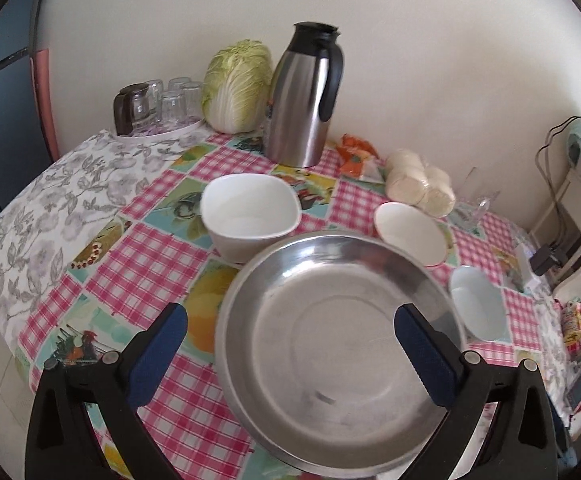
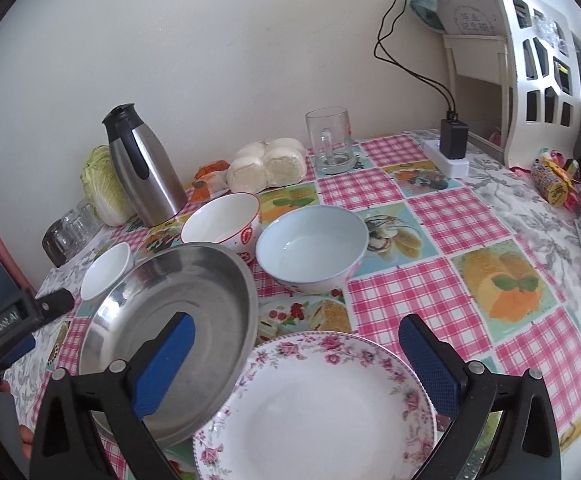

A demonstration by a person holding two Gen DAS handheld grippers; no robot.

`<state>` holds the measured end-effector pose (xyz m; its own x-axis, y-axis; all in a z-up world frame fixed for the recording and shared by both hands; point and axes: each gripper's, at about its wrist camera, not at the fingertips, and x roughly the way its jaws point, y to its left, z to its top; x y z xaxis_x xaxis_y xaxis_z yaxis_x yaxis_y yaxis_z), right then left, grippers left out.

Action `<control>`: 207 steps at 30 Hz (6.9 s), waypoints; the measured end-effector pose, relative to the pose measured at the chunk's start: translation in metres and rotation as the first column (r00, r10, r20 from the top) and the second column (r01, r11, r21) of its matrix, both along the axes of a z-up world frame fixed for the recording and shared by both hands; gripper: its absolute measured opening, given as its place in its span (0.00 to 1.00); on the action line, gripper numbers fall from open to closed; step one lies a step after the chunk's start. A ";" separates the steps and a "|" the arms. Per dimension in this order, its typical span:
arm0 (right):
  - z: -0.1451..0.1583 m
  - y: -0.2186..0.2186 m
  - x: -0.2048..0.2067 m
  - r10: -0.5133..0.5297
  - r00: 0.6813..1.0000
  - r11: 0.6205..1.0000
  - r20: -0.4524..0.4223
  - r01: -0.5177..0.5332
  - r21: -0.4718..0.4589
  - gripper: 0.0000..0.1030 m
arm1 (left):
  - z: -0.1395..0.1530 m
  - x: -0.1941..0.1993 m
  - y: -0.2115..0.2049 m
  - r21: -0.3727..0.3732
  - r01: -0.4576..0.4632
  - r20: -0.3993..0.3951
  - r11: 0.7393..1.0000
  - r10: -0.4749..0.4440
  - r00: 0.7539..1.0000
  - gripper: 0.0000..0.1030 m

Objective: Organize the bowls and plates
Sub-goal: 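Lower the steel plate onto the tablecloth and open both tools, then close the right tool on the floral plate rim while the left tool grips it too, then lift the pink floral plate off the table with both tools, then carry the floral plate over the steel plate with both tools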

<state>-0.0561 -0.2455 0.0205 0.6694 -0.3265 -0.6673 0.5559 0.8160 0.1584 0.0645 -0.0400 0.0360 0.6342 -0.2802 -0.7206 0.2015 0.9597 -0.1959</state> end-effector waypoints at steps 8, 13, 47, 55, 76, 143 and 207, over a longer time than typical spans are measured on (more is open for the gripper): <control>0.004 -0.013 -0.027 -0.041 0.999 0.999 0.032 0.041 -0.004 1.00 | 0.021 -0.035 -0.006 -0.136 0.080 0.090 0.987 -0.068 0.994 1.00; 0.005 -0.024 -0.044 -0.075 0.996 0.997 0.047 0.075 -0.001 1.00 | 0.020 -0.053 -0.015 -0.180 0.122 0.071 0.976 -0.110 0.991 1.00; -0.059 -0.066 -0.068 -0.126 0.989 0.969 -0.073 0.139 0.203 0.85 | -0.065 -0.079 -0.059 -0.111 0.170 -0.351 0.979 -0.198 0.915 0.93; -0.068 -0.065 -0.062 -0.091 0.992 0.968 -0.088 0.109 0.228 0.76 | -0.073 -0.073 -0.065 -0.085 0.191 -0.360 0.978 -0.208 0.909 0.80; -0.081 -0.064 -0.056 -0.031 0.994 0.964 -0.106 0.058 0.259 0.18 | -0.097 -0.063 -0.064 -0.054 0.169 -0.379 0.984 -0.176 0.909 0.34; -0.065 -0.108 -0.113 -0.174 0.984 0.916 0.048 0.144 0.374 0.13 | -0.084 -0.063 -0.129 -0.163 0.432 -0.289 0.887 -0.462 0.839 0.20; 0.037 0.024 0.044 0.115 0.963 0.976 0.244 -0.156 0.155 0.13 | -0.003 0.054 0.037 -0.361 0.175 -0.039 0.916 -0.202 0.979 0.20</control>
<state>-0.0121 -0.2218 0.0576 0.8423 -0.1165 -0.5263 0.3733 0.8303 0.4137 0.1187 -0.0033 0.0332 0.4931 -0.6343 -0.5954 0.3433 0.7708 -0.5367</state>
